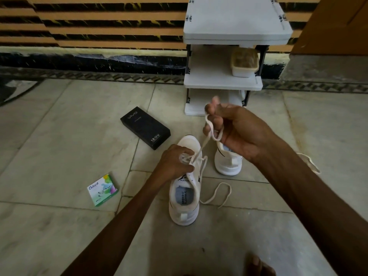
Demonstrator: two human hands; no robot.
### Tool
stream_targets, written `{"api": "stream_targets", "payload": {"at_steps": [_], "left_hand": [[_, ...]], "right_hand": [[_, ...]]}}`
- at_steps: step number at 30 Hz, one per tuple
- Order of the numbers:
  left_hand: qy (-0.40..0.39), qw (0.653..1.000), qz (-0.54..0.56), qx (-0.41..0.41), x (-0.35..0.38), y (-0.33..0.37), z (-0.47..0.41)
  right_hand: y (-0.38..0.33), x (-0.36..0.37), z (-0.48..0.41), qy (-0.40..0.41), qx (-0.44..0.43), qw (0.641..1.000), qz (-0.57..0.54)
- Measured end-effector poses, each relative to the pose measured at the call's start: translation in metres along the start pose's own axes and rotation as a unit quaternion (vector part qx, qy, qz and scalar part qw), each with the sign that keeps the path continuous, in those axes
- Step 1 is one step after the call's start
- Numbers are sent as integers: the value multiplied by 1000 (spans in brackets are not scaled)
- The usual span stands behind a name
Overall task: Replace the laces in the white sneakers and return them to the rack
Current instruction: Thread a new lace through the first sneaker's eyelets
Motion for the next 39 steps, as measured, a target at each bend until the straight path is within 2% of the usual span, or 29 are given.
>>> {"api": "stream_targets", "payload": {"at_steps": [1,2,3,4,6,8,9,10,11,13,15,17,20,23,28,31,34,36,39], "left_hand": [[-5,1000,2,2,0,0,-1],[-10,1000,6,6,0,1,-1],[-14,1000,8,13,-1,1,-2],[-12,1000,11,20,-1,1,-2],[-1,999,20,40,-4,1,-3],[7,998,12,54,-5,4,-4],[6,998,-2,56,-6,7,-5],[5,998,-23,57,-6,11,-6],[1,997,-47,58,-6,15,-6],[-15,993,-100,58,-2,22,-8],[-38,989,-140,43,4,25,-10],[-61,983,-172,27,12,27,-12],[-95,973,-211,8,22,34,-13],[-126,980,-151,2,18,48,-11],[-128,988,67,47,-22,98,12],[-44,983,157,81,-66,124,23],[38,975,192,106,-105,132,29],[55,974,194,102,-113,130,29],[61,964,236,107,-112,125,27]], "right_hand": [[11,-10,2,27,38,999,22],[25,-22,5,52,85,991,89],[40,-35,11,66,147,968,194],[60,-48,18,66,211,924,312],[95,-74,26,28,282,800,529],[133,-84,34,-74,326,660,673],[150,-87,39,-129,352,601,706],[160,-88,43,-160,365,564,723],[160,-90,42,-153,372,555,728],[148,-98,34,-78,362,587,720],[127,-104,20,13,301,641,706],[110,-102,10,70,232,685,687],[93,-99,1,123,159,716,668],[89,-90,-5,119,109,731,664],[76,-73,-16,77,22,756,650],[71,-79,-17,94,41,777,621],[79,-86,-12,93,68,779,617],[92,-94,-8,76,102,777,617],[112,-101,-7,20,161,749,642]]}}
Point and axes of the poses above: each hand's wrist, its own z-axis away from the middle knuckle, its own x-axis out of the palm, y = z × x, the point moved 9 cm from there along -z, towards the middle knuckle, and after that the axes turned 8 degrees about -y, right-handed, at the moved point
